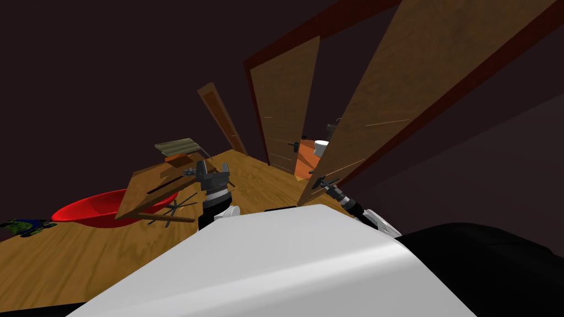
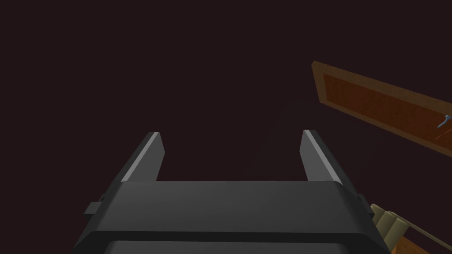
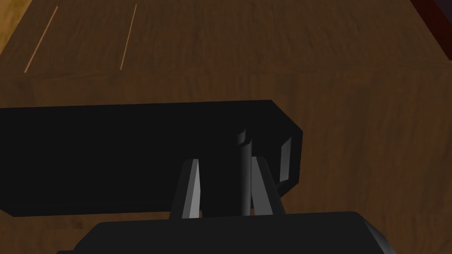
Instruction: Pull the door open
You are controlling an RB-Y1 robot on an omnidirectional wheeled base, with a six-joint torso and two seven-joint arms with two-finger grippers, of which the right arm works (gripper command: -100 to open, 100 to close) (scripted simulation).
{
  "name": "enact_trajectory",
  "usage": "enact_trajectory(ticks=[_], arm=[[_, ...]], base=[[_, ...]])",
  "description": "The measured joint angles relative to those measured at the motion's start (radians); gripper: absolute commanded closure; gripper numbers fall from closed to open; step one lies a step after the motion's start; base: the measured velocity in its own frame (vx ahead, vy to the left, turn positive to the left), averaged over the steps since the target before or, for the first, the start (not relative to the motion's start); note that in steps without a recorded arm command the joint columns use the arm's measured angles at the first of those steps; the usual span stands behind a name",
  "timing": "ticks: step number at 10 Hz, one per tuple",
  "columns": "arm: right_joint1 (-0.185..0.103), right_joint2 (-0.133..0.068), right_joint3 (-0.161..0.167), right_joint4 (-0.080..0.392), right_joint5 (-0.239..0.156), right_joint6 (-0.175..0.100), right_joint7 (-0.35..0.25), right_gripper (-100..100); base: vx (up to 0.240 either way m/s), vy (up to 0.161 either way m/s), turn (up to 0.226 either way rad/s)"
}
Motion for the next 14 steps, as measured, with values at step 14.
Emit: enact_trajectory(ticks=[14], arm=[[0.055, 0.001, 0.022, -0.046, 0.038, -0.087, -0.006, 100]], base=[[-0.063, -0.057, 0.003]])
